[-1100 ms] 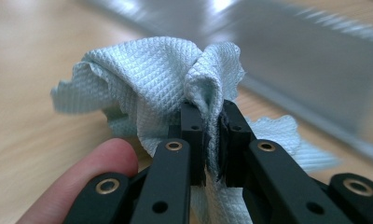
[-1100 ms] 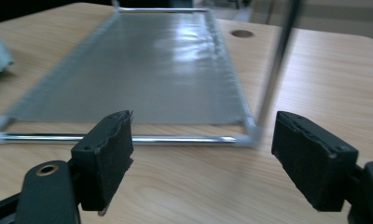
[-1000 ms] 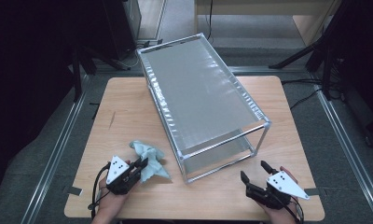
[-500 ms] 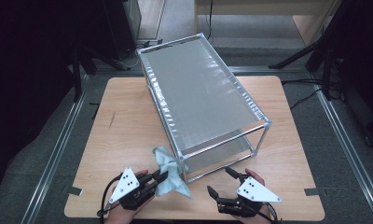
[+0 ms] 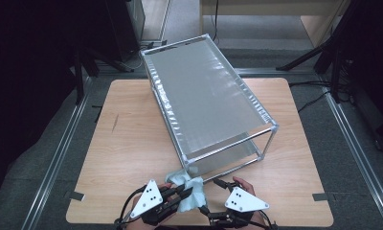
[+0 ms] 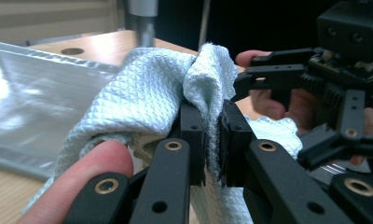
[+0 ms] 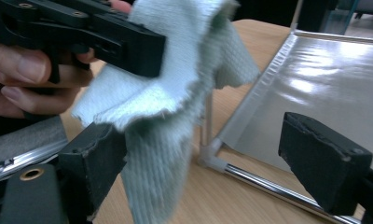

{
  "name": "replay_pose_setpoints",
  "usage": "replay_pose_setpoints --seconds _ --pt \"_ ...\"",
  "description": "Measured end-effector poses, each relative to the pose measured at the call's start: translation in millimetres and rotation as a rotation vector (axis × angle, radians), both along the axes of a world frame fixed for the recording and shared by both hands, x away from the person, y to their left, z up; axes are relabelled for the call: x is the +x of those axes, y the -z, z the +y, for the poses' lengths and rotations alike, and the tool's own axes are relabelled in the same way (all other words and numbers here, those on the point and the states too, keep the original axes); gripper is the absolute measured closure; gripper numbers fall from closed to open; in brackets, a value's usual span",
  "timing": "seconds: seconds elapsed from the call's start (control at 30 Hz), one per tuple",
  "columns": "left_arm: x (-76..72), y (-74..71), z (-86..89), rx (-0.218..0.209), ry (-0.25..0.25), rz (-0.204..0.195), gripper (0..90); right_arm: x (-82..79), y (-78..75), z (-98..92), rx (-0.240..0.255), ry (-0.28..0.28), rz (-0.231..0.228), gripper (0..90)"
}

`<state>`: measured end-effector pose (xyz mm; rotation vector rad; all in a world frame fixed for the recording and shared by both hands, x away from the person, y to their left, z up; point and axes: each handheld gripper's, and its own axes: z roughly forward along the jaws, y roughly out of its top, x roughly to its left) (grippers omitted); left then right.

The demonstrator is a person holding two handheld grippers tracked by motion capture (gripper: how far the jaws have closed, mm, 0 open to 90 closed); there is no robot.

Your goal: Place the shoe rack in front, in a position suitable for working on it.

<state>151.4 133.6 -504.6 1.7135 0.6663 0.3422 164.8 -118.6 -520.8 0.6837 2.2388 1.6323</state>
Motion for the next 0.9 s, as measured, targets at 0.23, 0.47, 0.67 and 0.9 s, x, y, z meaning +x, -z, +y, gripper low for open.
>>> replay_pose_setpoints --seconds 0.23,0.47,0.67,0.9 --pt "2.0 2.5 -4.7 -0.029 0.019 0.018 80.7 0.5 5.5 8.0 -0.027 -0.049 -0.028 62.3" --pt "2.8 3.3 2.0 -0.058 0.045 0.022 60.2 3.4 5.6 2.5 -0.089 0.013 -0.058 87.1" --pt "3.0 1.2 11.8 -0.076 0.035 0.016 54.0 13.4 4.8 -24.5 -0.086 0.095 -0.044 87.2" --pt "10.1 4.9 17.5 -0.093 -0.014 0.029 50.5 17.1 -1.0 -70.2 -0.054 0.164 -0.058 87.0"
